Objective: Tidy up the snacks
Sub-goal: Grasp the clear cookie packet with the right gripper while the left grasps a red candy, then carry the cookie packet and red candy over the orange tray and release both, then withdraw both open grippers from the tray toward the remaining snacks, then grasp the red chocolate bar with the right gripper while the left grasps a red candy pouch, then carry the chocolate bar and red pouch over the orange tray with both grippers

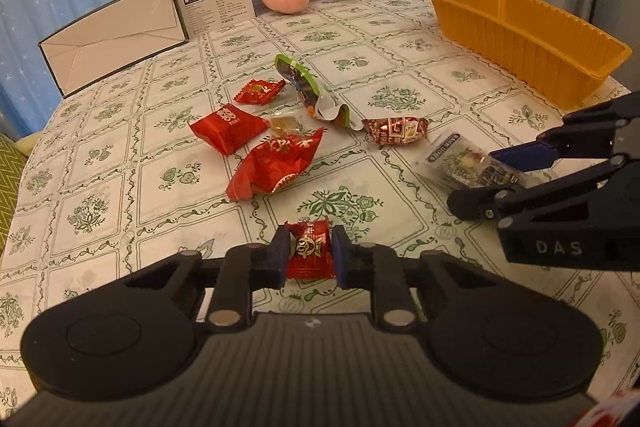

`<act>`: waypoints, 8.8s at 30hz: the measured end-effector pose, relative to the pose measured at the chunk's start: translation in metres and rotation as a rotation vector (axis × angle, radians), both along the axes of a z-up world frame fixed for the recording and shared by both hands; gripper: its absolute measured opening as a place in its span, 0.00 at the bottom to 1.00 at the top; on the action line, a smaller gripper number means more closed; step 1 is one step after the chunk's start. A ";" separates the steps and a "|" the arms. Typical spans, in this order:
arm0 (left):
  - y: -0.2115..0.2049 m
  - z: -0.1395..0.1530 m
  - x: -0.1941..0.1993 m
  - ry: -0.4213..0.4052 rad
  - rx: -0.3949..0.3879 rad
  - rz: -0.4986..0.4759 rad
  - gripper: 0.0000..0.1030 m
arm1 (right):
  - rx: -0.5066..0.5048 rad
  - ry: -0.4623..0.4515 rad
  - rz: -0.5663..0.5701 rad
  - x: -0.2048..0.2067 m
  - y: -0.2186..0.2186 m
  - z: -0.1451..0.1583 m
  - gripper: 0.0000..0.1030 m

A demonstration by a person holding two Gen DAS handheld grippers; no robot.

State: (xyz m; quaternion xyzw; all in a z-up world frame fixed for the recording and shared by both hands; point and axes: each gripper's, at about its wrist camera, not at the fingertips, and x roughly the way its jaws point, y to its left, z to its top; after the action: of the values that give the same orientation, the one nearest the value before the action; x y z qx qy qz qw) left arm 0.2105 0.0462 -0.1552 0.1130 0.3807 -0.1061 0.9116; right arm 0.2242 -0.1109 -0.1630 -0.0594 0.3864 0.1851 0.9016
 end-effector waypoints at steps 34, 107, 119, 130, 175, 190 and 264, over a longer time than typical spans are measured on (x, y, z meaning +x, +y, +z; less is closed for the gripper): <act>-0.151 0.104 -0.012 -0.121 -0.231 -0.062 0.16 | 0.145 -0.208 -0.375 -0.037 -0.184 0.122 0.37; -0.175 0.104 0.018 -0.087 -0.243 0.003 0.67 | 0.218 -0.105 -0.368 0.019 -0.256 0.140 0.52; -0.122 0.127 -0.049 -0.109 -0.230 0.076 0.67 | 0.177 -0.126 -0.308 -0.054 -0.194 0.153 0.52; -0.073 0.137 -0.107 -0.207 -0.226 0.120 0.66 | 0.164 -0.144 -0.234 -0.090 -0.140 0.156 0.52; 0.016 0.036 0.021 -0.060 0.023 -0.116 0.76 | 0.022 -0.038 0.186 0.048 -0.019 0.037 0.52; 0.008 0.008 0.063 -0.005 0.097 -0.282 0.77 | -0.027 0.008 0.303 0.080 0.001 0.008 0.52; -0.071 0.096 -0.086 -0.039 -0.255 0.109 0.27 | 0.154 -0.044 -0.173 -0.094 -0.107 0.091 0.21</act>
State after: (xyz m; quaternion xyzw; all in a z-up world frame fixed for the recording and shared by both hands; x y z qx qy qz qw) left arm 0.1247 -0.0243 -0.0591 -0.0227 0.3517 -0.1018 0.9303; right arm 0.1298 -0.2179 -0.0721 0.0398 0.3550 0.1343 0.9243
